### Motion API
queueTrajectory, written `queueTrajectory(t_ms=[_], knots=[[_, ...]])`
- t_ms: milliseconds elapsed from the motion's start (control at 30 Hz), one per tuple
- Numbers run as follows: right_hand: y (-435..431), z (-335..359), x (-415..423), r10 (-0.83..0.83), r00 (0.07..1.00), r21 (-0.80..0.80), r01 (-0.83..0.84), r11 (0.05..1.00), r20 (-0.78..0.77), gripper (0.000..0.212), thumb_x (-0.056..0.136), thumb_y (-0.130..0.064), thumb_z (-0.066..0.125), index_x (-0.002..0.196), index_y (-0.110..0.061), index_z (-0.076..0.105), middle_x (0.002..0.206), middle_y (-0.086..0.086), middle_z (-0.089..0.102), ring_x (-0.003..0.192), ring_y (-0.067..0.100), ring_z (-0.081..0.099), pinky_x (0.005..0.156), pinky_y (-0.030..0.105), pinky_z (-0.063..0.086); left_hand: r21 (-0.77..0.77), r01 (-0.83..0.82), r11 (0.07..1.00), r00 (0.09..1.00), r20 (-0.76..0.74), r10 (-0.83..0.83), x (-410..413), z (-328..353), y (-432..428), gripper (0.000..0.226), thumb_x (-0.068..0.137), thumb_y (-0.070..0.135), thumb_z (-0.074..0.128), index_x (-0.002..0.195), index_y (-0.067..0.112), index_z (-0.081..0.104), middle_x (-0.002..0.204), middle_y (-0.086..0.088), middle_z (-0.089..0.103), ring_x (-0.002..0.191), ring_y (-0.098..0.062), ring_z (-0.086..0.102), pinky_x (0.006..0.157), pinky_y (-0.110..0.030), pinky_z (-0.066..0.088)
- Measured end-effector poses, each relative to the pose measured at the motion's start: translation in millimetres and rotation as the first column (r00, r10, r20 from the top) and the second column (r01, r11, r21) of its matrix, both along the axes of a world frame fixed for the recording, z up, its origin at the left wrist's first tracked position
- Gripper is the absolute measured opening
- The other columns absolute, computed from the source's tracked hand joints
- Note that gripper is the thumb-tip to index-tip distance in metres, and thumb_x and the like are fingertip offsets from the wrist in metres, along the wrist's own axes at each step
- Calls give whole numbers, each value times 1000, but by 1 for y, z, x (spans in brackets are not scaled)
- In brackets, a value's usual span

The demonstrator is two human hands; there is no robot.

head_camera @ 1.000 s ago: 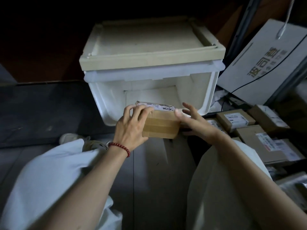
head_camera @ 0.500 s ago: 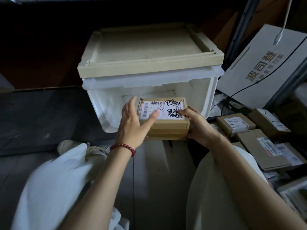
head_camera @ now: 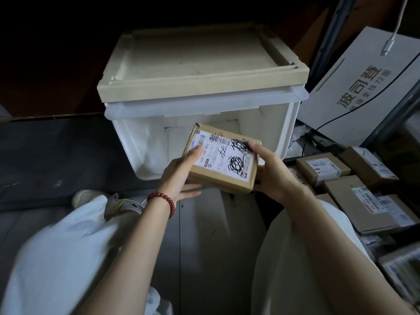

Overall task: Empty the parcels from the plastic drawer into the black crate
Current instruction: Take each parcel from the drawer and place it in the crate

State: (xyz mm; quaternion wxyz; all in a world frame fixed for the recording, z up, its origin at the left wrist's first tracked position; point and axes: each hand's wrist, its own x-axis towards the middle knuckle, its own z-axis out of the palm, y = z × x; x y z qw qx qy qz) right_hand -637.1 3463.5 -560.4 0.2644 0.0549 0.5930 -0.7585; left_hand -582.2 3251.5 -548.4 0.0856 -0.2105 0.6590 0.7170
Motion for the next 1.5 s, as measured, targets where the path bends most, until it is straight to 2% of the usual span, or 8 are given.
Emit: queueTrajectory(t_ms=[133, 333, 400, 500, 667, 900, 1133, 1500], knots=[[-2, -4, -2, 61, 995, -81, -54, 995, 78, 47, 92, -57, 45, 105, -20, 68, 105, 6, 73, 91, 22, 72, 74, 36, 54, -130, -82, 988, 981, -187, 57, 1, 1, 6, 99, 50, 61, 85, 135, 25, 46, 116, 7, 65, 93, -9, 69, 65, -31, 59], [-6, -6, -5, -85, 994, 22, 84, 996, 69, 21, 95, -35, 51, 86, -17, 57, 62, 0, 63, 66, 15, 68, 63, 34, 54, -334, -33, 942, 957, -281, -66, -2, -2, 1, 98, 50, 53, 86, 136, 32, 43, 133, 15, 50, 120, -9, 54, 101, -38, 46], [-8, -7, -5, -82, 996, 34, 81, 996, 44, 13, 94, -30, 54, 100, -19, 57, 73, 2, 64, 73, 16, 67, 63, 35, 55, -391, -21, 920, 953, -286, -100, -1, -4, -1, 93, 57, 47, 88, 136, 33, 42, 134, 17, 49, 120, -4, 51, 102, -29, 43], [-7, -9, -4, -146, 989, -6, 146, 989, -11, 45, 88, -17, 65, 130, -25, 49, 108, -1, 65, 93, 17, 65, 64, 37, 55, -487, -25, 873, 954, -272, -125, 1, -7, 0, 97, 56, 49, 87, 138, 35, 37, 130, 20, 47, 116, 0, 47, 89, -13, 34], [-9, -5, -2, -157, 981, -77, 149, 986, -113, 54, 84, -4, 67, 130, -28, 53, 123, -11, 61, 96, 13, 65, 63, 34, 57, -465, -35, 885, 963, -252, -94, 2, -5, -1, 100, 52, 64, 81, 137, 37, 36, 131, 21, 45, 118, -2, 43, 91, -20, 33], [-4, 2, -4, -35, 996, -81, 28, 996, -82, 22, 89, -43, 58, 103, -28, 67, 83, -8, 68, 84, 23, 53, 74, 31, 43, -190, -25, 982, 979, -202, -14, 0, -4, -10, 74, 60, 70, 74, 122, 35, 51, 105, 12, 72, 93, -9, 70, 90, -42, 54], [-10, 2, 3, 57, 997, 90, -53, 995, -51, 45, 93, -51, 50, 127, -22, 53, 115, 9, 69, 87, 23, 68, 68, 34, 56, -238, -88, 967, 994, -83, 70, -2, -3, -8, 55, 78, 70, 54, 115, 32, 39, 105, -2, 67, 88, -22, 69, 58, -37, 59], [-11, -1, 2, -34, 998, 204, 22, 979, 55, 43, 85, -71, 42, 112, -40, 56, 115, -9, 63, 87, 28, 67, 62, 31, 55, -360, -42, 932, 987, -157, -16, 4, 4, -8, 64, 62, 78, 57, 114, 41, 51, 102, 8, 64, 94, -13, 62, 54, -26, 54]])
